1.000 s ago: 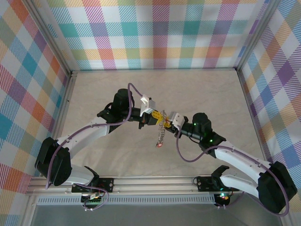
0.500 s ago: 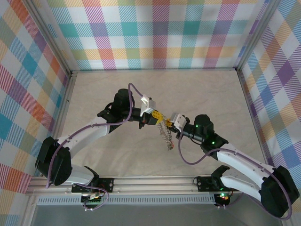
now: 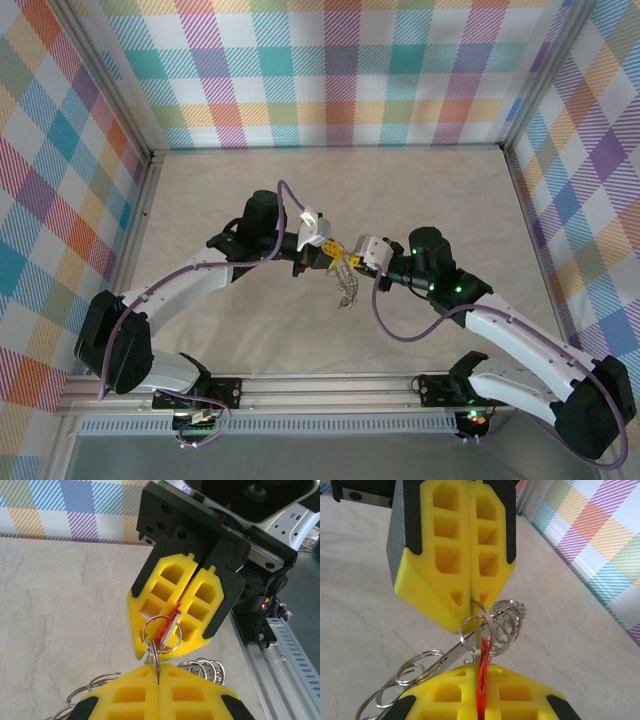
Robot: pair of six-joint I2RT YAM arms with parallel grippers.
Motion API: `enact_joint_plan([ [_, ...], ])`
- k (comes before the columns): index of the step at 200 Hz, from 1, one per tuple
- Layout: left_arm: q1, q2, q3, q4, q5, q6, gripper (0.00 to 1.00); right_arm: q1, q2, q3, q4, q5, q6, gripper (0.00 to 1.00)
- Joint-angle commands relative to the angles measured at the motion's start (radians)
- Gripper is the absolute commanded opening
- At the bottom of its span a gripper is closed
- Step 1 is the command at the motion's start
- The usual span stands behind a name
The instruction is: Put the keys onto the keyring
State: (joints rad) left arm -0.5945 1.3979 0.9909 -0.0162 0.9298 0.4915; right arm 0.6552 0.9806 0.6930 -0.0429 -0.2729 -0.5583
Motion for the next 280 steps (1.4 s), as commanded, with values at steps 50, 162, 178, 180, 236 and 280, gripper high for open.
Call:
enact_joint_plan([
  [50, 0.007, 0.000, 0.015, -0.065, -0.056, 0.042, 0.00, 0.001, 0.107, 0.295, -0.467, 0.051, -0.302, 0.01],
  [162, 0.007, -0.007, -0.066, 0.055, -0.175, -0.056, 0.00, 0.009, 0.323, 0.618, -0.821, 0.335, -0.509, 0.00],
  [178, 0.006, -0.004, -0.067, 0.057, -0.177, -0.063, 0.00, 0.031, 0.331, 0.624, -0.772, 0.406, -0.525, 0.00],
  [180, 0.006, -0.004, -0.068, 0.059, -0.179, -0.067, 0.00, 0.035, 0.332, 0.623, -0.763, 0.415, -0.530, 0.00],
  [236, 0.004, -0.001, -0.087, 0.137, -0.209, -0.154, 0.00, 0.107, 0.296, 0.519, -0.392, 0.586, -0.663, 0.00],
  [280, 0.005, -0.016, -0.114, 0.239, -0.277, -0.258, 0.23, 0.133, 0.242, 0.425, -0.170, 0.545, -0.789, 0.00],
])
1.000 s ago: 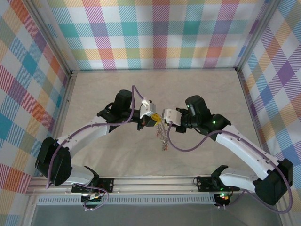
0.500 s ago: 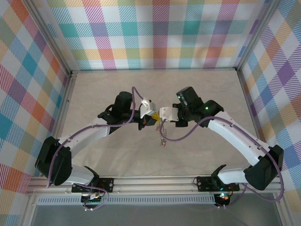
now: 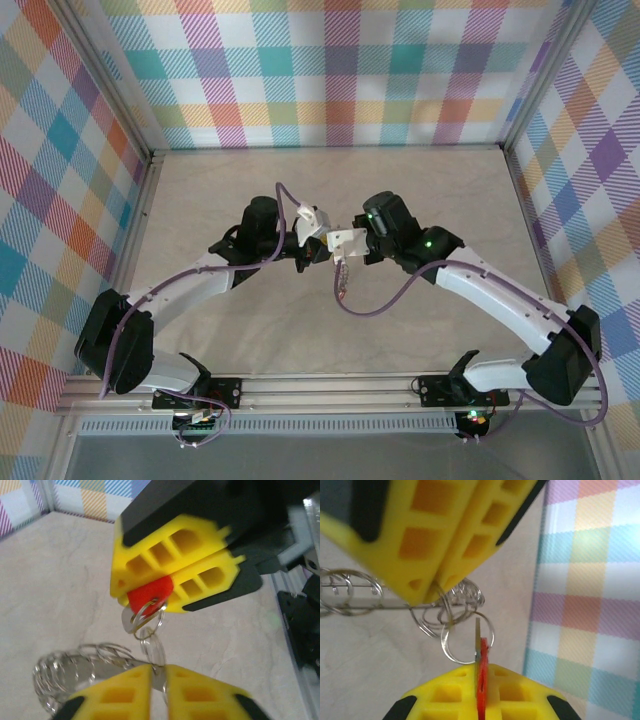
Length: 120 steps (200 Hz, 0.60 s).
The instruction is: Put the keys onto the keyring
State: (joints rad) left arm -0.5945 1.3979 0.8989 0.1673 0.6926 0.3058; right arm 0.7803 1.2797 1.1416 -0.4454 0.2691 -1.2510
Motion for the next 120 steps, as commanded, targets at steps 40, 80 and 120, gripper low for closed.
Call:
enact_joint_plan([
  [40, 0.021, -0.074, -0.067, 0.064, -0.091, -0.115, 0.33, 0.006, -0.057, -0.061, 0.312, 0.005, -0.180, 0.00],
  [80, 0.094, -0.216, -0.178, 0.081, -0.201, -0.192, 0.99, 0.002, -0.028, -0.064, 0.385, 0.001, -0.226, 0.00],
  [120, 0.221, -0.320, -0.161, -0.131, -0.421, -0.314, 1.00, 0.000, 0.003, -0.019, 0.330, -0.011, -0.214, 0.00],
])
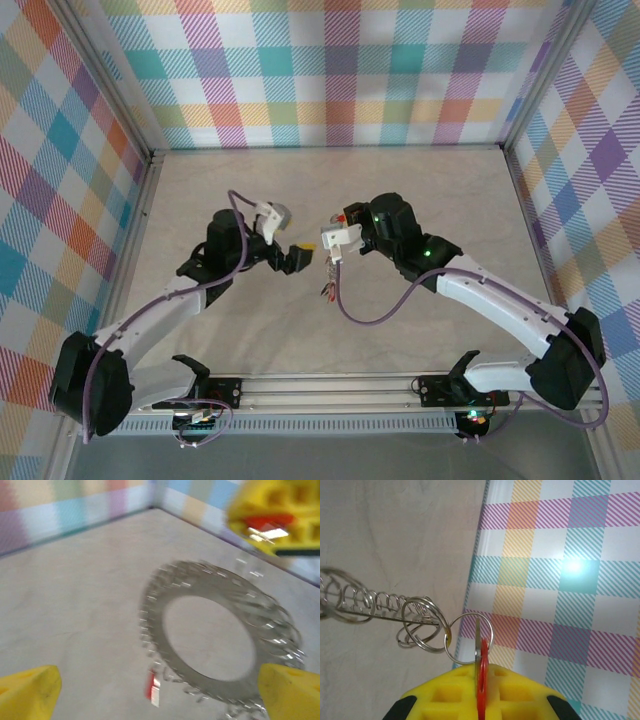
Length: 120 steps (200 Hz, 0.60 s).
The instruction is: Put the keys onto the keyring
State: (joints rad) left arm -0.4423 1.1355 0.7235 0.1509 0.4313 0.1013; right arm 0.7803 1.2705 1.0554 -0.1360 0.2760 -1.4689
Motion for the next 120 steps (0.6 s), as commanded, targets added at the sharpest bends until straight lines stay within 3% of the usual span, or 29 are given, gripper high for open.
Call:
enact_joint_plan([
  [1, 0.072, -0.059, 0.015, -0.118, -0.164, -0.112, 1.00, 0.000, 0.013, 0.068, 0.018, -0.019, 0.007, 0.00],
  [23, 0.131, -0.108, 0.012, -0.180, -0.255, -0.169, 1.00, 0.000, 0.012, 0.068, -0.002, -0.032, 0.016, 0.00],
  [53, 0.160, -0.140, 0.036, -0.337, -0.599, -0.414, 1.00, 0.004, 0.026, 0.105, -0.091, -0.030, 0.074, 0.00],
  [93, 0.225, -0.098, 0.070, -0.522, -0.673, -0.564, 1.00, 0.029, 0.060, 0.141, -0.175, -0.042, 0.160, 0.00],
  [120, 0.251, -0.125, 0.030, -0.496, -0.666, -0.589, 1.00, 0.052, 0.126, 0.179, -0.191, -0.048, 0.342, 0.00],
])
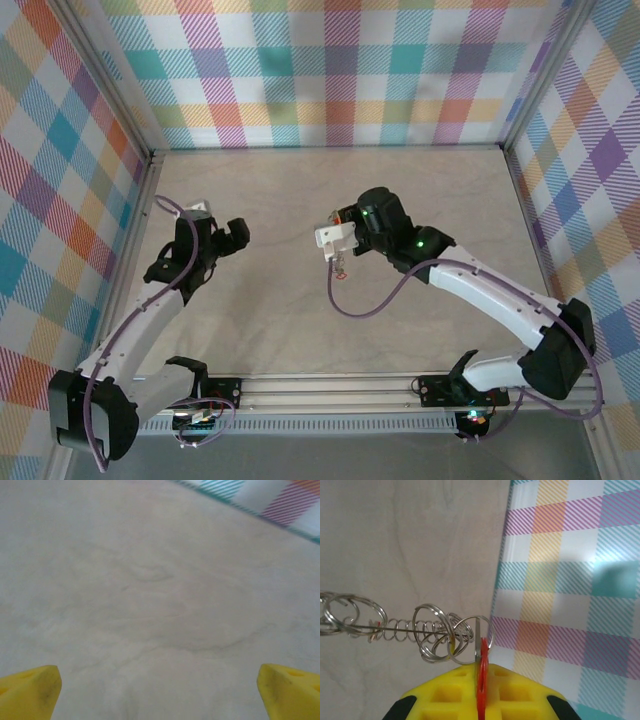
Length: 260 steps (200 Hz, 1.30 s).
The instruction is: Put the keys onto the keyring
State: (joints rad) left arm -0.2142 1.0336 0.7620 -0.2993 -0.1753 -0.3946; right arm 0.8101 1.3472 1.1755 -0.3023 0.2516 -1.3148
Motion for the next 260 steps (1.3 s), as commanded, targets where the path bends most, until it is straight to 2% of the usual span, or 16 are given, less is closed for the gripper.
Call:
enact_joint_plan([
  [1, 0.022, -0.026, -0.010, -0.044, -0.062, -0.094, 1.00, 0.024, 0.052, 0.062, -0.026, -0.023, 0.196, 0.00],
  [29, 0.027, -0.046, -0.032, -0.032, -0.091, -0.103, 1.00, 0.067, 0.137, 0.113, -0.002, -0.012, 0.343, 0.00],
  [54, 0.030, -0.052, -0.064, 0.011, -0.086, -0.072, 1.00, 0.113, 0.227, 0.194, -0.023, -0.074, 0.487, 0.00],
  [88, 0.031, -0.059, -0.110, 0.076, -0.116, -0.076, 1.00, 0.135, 0.330, 0.239, 0.004, -0.147, 0.593, 0.00],
  [129, 0.033, -0.054, -0.164, 0.128, -0.162, -0.054, 1.00, 0.119, 0.380, 0.166, 0.063, -0.179, 0.557, 0.00],
  [154, 0.033, -0.031, -0.163, 0.137, -0.157, 0.003, 1.00, 0.092, 0.373, 0.100, 0.058, -0.183, 0.532, 0.00],
  [200, 0.033, 0.019, -0.157, 0.143, -0.168, 0.043, 1.00, 0.067, 0.345, -0.005, 0.010, -0.115, 0.478, 0.00],
  [260, 0.027, 0.089, -0.176, 0.204, -0.214, -0.017, 1.00, -0.008, 0.357, -0.133, -0.080, -0.011, 0.414, 0.00],
])
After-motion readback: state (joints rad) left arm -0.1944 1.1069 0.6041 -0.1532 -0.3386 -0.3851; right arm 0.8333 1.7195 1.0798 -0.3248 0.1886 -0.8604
